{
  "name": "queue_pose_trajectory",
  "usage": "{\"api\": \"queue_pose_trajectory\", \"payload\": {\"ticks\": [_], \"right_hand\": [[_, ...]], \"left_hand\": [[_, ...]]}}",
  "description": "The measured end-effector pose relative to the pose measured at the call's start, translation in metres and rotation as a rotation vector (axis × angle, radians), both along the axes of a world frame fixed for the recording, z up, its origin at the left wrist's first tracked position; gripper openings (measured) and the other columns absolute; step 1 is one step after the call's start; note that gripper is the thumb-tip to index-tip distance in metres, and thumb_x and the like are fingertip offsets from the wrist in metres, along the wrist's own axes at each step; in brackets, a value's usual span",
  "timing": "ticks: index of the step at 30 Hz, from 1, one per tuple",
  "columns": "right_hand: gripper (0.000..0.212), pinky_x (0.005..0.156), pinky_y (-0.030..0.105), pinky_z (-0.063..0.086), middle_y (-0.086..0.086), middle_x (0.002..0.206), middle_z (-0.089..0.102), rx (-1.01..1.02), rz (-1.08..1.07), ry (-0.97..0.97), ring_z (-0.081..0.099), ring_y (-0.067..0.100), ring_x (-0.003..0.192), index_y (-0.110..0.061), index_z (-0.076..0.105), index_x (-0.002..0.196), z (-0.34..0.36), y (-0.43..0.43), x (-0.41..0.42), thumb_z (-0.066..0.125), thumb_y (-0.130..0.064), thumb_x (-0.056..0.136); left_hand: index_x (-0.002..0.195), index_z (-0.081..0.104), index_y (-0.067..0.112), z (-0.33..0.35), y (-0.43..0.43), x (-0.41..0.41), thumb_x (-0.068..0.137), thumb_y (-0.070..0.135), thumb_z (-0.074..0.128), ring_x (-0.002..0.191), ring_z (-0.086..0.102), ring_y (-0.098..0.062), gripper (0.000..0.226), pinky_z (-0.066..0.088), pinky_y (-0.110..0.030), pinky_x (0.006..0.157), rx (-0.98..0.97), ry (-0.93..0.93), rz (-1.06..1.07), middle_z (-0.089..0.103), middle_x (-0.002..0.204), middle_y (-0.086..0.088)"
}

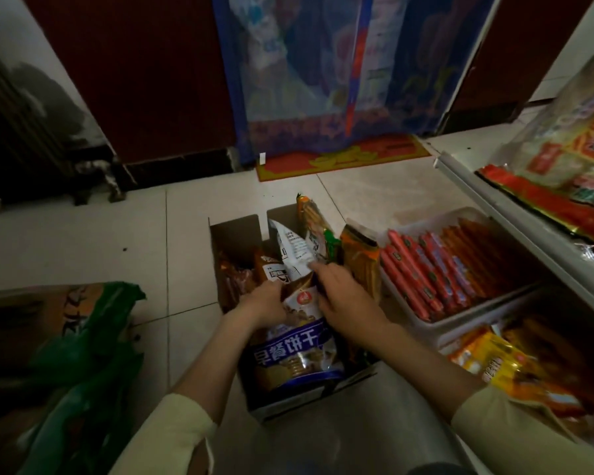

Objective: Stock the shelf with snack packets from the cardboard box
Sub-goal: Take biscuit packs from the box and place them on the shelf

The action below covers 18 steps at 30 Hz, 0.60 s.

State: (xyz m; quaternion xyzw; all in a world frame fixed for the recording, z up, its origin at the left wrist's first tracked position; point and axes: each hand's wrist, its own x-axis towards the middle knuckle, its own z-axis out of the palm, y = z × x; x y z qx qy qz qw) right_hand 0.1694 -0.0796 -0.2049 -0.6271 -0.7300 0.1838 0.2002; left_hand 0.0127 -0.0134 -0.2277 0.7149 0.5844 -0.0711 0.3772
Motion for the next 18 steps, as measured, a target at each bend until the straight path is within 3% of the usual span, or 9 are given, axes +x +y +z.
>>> {"api": "queue_pose_trajectory", "payload": {"ticks": [3, 7, 13, 18], "right_hand": [[0.057, 0.102, 0.026, 0.039, 0.002, 0.143, 0.040, -0.114, 0.137, 0.016, 0.041, 0.014, 0.128, -0.019, 0.027, 0.148, -0.004, -0.001, -0.006, 0.048, -0.009, 0.096], [0.067, 0.111, 0.027, 0.030, 0.004, 0.150, 0.031, -0.139, 0.107, 0.053, 0.030, 0.016, 0.137, -0.015, 0.020, 0.150, -0.016, 0.003, -0.011, 0.052, -0.005, 0.091], [0.070, 0.114, 0.037, 0.032, 0.001, 0.154, 0.025, -0.162, 0.085, 0.100, 0.026, 0.016, 0.141, -0.019, 0.018, 0.150, -0.019, 0.008, -0.011, 0.056, -0.013, 0.091], [0.067, 0.114, 0.033, 0.032, -0.002, 0.153, 0.026, -0.171, 0.105, 0.138, 0.026, 0.013, 0.140, -0.020, 0.020, 0.150, -0.015, 0.007, -0.005, 0.055, -0.017, 0.093]], "left_hand": [[0.136, 0.040, 0.020, -0.002, 0.007, -0.001, 0.068, 0.031, 0.081, 0.123, 0.048, -0.023, 0.080, 0.040, -0.042, 0.104, -0.062, -0.012, -0.007, 0.048, 0.136, -0.001], [0.138, 0.038, 0.020, -0.005, 0.017, -0.005, 0.061, 0.040, 0.084, 0.120, 0.051, -0.023, 0.092, 0.044, -0.039, 0.100, -0.155, -0.008, -0.029, 0.051, 0.136, -0.003], [0.127, 0.050, 0.027, 0.002, 0.024, -0.010, 0.066, 0.037, 0.082, 0.115, 0.054, -0.021, 0.070, 0.043, -0.031, 0.096, -0.230, -0.004, -0.068, 0.056, 0.125, 0.002], [0.128, 0.049, 0.029, 0.000, 0.025, -0.016, 0.068, 0.036, 0.081, 0.113, 0.056, -0.019, 0.068, 0.044, -0.036, 0.100, -0.242, -0.058, -0.094, 0.056, 0.126, 0.003]]}}
